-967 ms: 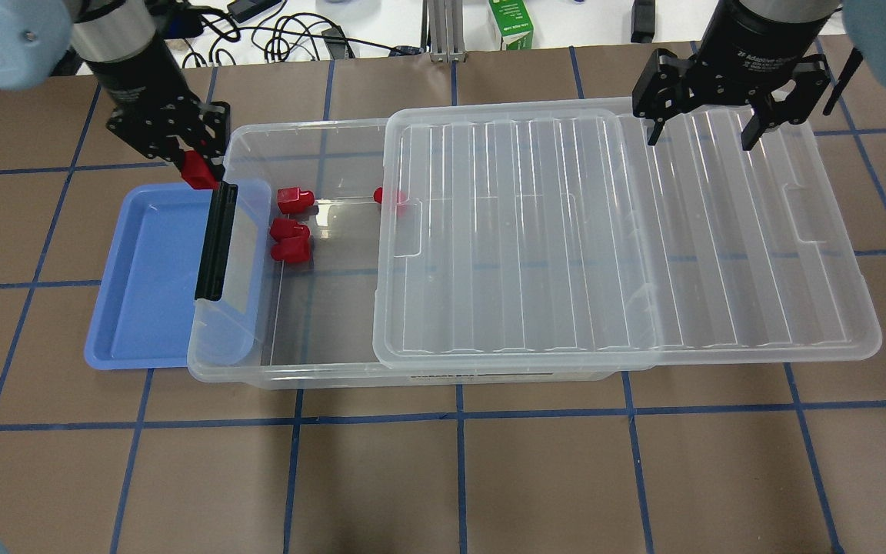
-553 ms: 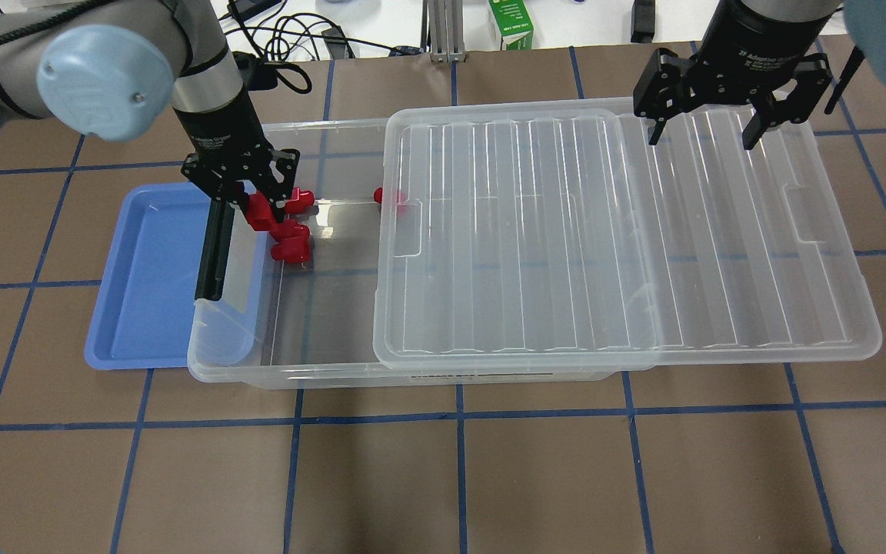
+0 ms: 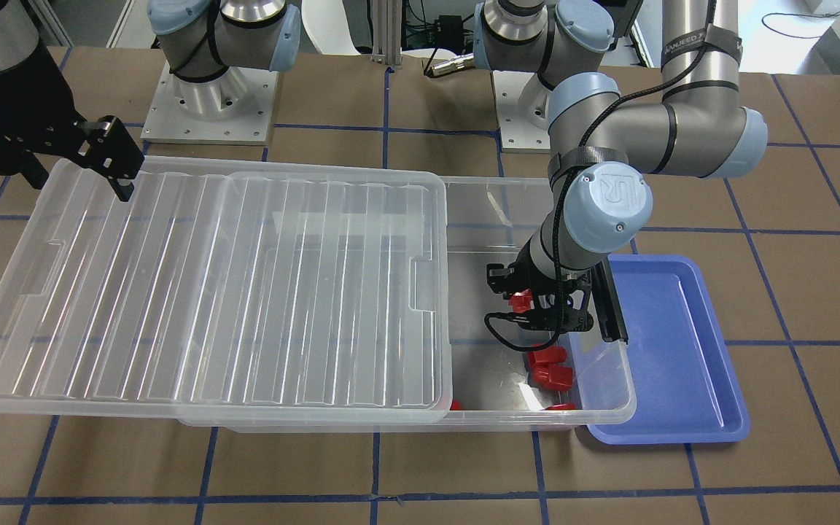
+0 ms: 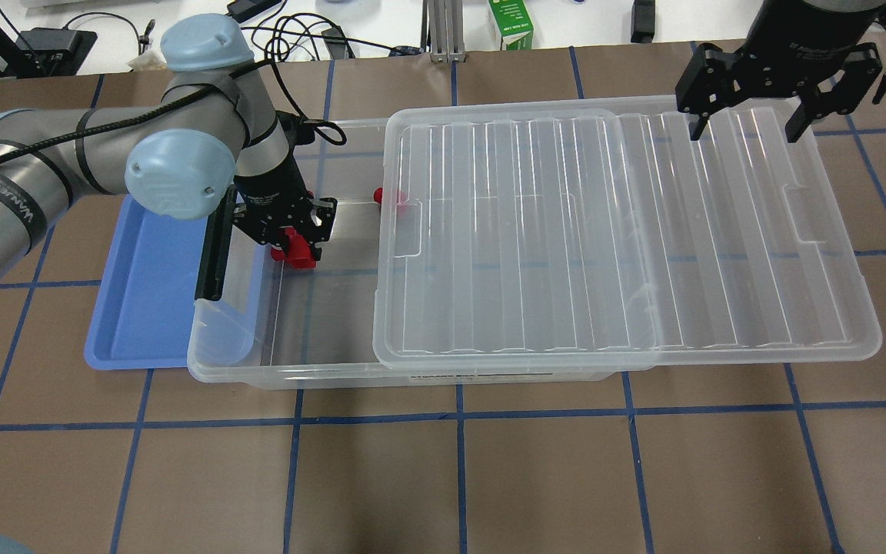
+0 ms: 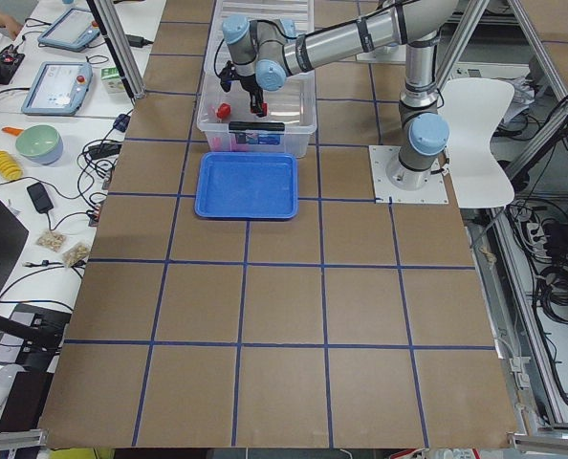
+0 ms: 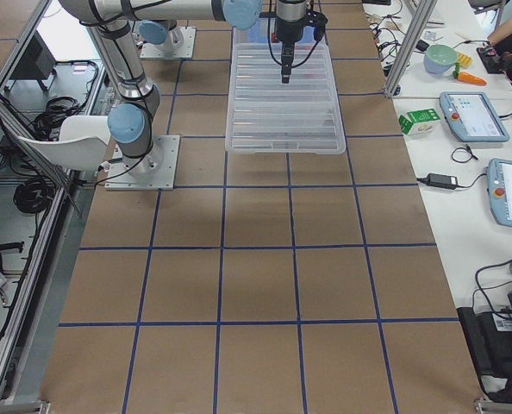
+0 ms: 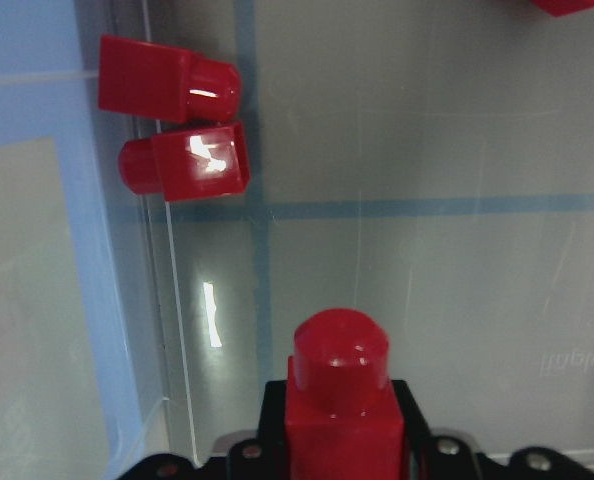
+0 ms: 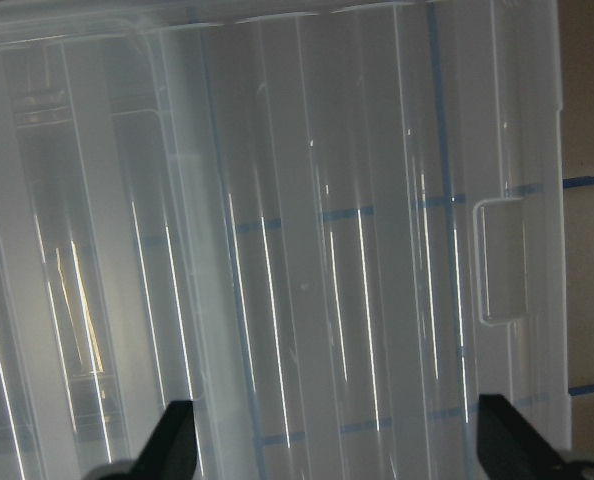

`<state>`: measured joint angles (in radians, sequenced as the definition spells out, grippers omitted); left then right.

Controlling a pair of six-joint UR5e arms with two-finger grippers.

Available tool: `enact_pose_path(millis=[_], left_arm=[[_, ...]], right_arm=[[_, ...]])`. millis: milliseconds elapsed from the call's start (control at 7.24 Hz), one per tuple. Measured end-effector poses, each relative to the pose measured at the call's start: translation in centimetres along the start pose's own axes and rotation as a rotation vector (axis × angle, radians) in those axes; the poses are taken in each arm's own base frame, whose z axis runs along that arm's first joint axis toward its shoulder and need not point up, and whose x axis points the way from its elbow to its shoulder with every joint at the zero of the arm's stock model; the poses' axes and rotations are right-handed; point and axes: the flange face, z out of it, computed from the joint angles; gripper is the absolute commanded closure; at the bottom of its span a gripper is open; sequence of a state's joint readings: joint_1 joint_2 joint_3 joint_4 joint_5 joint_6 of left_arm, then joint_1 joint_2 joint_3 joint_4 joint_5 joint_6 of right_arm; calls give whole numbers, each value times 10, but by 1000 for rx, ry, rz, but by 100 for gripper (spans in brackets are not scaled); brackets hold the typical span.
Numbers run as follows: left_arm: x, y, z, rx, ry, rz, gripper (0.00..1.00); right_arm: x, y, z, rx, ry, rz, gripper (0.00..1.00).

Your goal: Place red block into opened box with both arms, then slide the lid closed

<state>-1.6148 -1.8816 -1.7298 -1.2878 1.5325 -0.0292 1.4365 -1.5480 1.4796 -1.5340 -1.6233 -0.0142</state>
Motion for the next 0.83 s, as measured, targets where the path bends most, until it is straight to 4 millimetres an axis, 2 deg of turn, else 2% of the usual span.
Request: enact_pose_path(millis=[276, 415, 691, 829], left_arm=[[0, -8, 23, -14, 0, 3, 100], [0, -12, 32, -19, 0, 3, 100], [-1, -20, 46, -27, 0, 2, 100], [-1, -24, 54, -29, 0, 1, 94]], right_arm=[[49, -8, 3, -11, 7, -46, 0], [86, -12, 6, -18, 8, -98, 0], [181, -10, 17, -39, -3, -157, 0], [223, -5, 23, -47, -10, -166, 0]])
